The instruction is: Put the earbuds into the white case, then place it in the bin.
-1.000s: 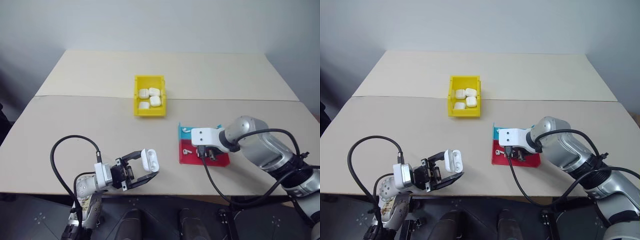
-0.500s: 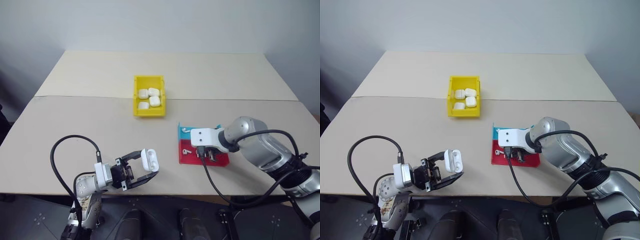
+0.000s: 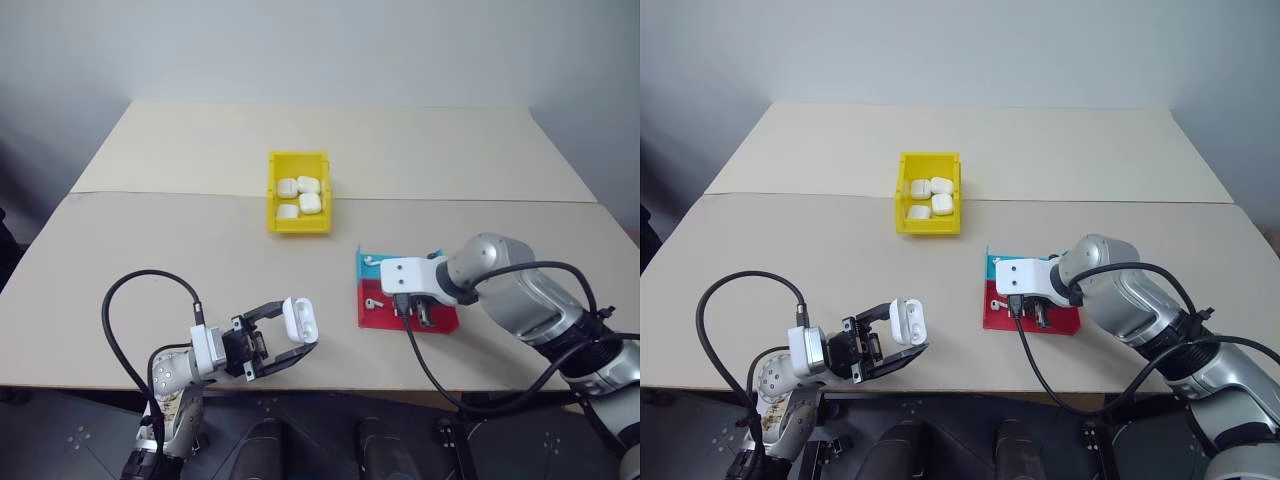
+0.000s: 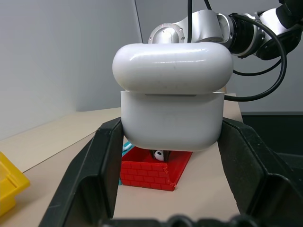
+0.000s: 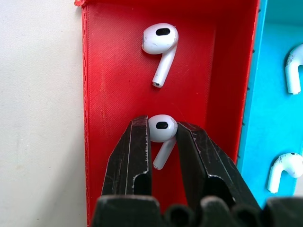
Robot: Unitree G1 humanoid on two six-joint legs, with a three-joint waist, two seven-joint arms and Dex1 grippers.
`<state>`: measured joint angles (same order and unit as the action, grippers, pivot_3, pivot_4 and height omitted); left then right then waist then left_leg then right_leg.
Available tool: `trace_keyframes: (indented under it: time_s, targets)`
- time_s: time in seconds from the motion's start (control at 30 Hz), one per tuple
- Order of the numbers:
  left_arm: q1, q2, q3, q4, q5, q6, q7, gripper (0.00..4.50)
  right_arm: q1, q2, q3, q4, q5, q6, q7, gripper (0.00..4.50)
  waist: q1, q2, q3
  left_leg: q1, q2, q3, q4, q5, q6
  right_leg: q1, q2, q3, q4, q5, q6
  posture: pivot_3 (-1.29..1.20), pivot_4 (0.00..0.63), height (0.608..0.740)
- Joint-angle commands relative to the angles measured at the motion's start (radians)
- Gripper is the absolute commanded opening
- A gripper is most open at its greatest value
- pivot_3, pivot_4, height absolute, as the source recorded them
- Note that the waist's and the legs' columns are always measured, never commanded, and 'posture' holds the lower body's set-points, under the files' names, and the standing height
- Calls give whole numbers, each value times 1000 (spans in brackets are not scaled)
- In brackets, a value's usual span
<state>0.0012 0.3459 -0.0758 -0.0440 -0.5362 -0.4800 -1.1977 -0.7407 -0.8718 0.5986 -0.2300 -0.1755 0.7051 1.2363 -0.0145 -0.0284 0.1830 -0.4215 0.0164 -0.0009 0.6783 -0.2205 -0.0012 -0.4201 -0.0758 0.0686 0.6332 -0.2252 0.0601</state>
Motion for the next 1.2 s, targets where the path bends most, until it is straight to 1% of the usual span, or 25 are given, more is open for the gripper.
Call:
trace_keyframes:
  time_s: [0.03,0.07,0.17,0.2,0.23,0.3,0.33,0.4,0.47,0.53,0.6,0.67,0.7,0.8,0.87,1.0,1.2]
  targets:
    - [-16,-3,-1,-34,-4,-11,-1,2723,14,-14,-66,-66,39,23,24,615,0,0,0,0,0,0,0,0,0,0,0,0,0,0,0,0,150,740]
    - [-21,-3,-5,-39,-1,-8,1,2723,14,-19,-87,-83,59,36,36,615,0,0,0,0,0,0,0,0,0,0,0,0,0,0,0,0,150,740]
    - [-56,-15,-20,-78,-11,20,22,2723,9,-66,-228,-148,185,66,100,615,5,0,0,-1,0,0,0,0,0,-1,0,0,1,0,0,0,150,740]
    - [-76,-26,-25,-99,-18,43,48,2723,10,-74,-321,-158,253,82,112,615,5,0,0,-1,0,-1,0,0,0,-1,0,0,0,0,0,0,150,740]
    - [-89,-33,-27,-113,-21,60,66,2723,13,-78,-382,-163,300,93,116,615,7,0,0,-1,0,-1,1,0,0,0,0,0,0,0,1,0,150,740]
    - [-120,-44,-31,-141,-43,102,86,2723,46,-66,-578,-156,450,86,143,615,7,0,0,-1,0,-1,1,0,0,1,0,0,-1,1,1,0,150,740]
    - [-127,-46,-32,-150,-49,119,92,2723,65,-59,-646,-154,506,77,151,615,8,-1,0,-1,0,-1,1,0,0,1,0,0,-1,1,1,0,150,740]
    - [-141,-51,-36,-171,-87,160,88,2723,117,-8,-805,-167,622,16,147,615,8,-2,-1,-1,0,-1,1,0,1,2,0,-1,-1,1,1,0,150,740]
    - [-150,-53,-41,-189,-115,198,85,2723,158,53,-919,-184,715,-42,121,615,3,-2,-1,0,0,-2,0,-1,1,2,1,-1,-1,1,1,0,150,740]
    - [-160,-46,-44,-199,-113,233,92,2723,183,94,-976,-200,784,-63,91,615,-1,-2,-1,0,0,-1,0,-1,1,2,1,0,0,1,1,0,150,740]
    - [-190,-49,-55,-188,-113,253,70,2723,210,191,-1027,-238,887,-106,29,615,-2,-2,-2,1,0,-1,1,-1,1,2,1,0,1,2,1,0,150,740]
    - [-216,-59,-60,-178,-122,263,48,2723,236,268,-1048,-273,961,-149,-18,615,-2,-2,-2,2,1,-1,1,0,1,3,3,0,1,2,0,0,150,740]
    - [-226,-53,-62,-186,-118,287,57,2723,258,305,-1031,-295,960,-194,-26,615,-1,-2,-2,2,1,-2,1,0,2,4,3,0,1,2,0,0,150,740]
    - [-254,-46,-63,-203,-121,340,68,2723,306,383,-939,-325,910,-322,-30,615,-3,-1,-2,3,1,-2,1,0,2,5,3,0,1,2,1,0,150,740]
    - [-268,-42,-66,-210,-120,369,68,2723,306,418,-878,-309,876,-385,-45,615,-6,-1,-2,3,1,-2,1,0,2,5,3,1,1,2,1,0,150,740]
    - [-279,-44,-65,-223,-130,406,63,2723,285,452,-807,-258,839,-507,-37,615,-4,-1,-2,4,1,-2,1,0,2,5,3,1,2,2,1,0,150,740]
    - [-279,-45,-62,-245,-133,422,59,2723,270,454,-727,-182,810,-613,-10,615,-3,-1,-2,6,1,-2,0,0,2,7,3,0,1,2,0,0,150,740]
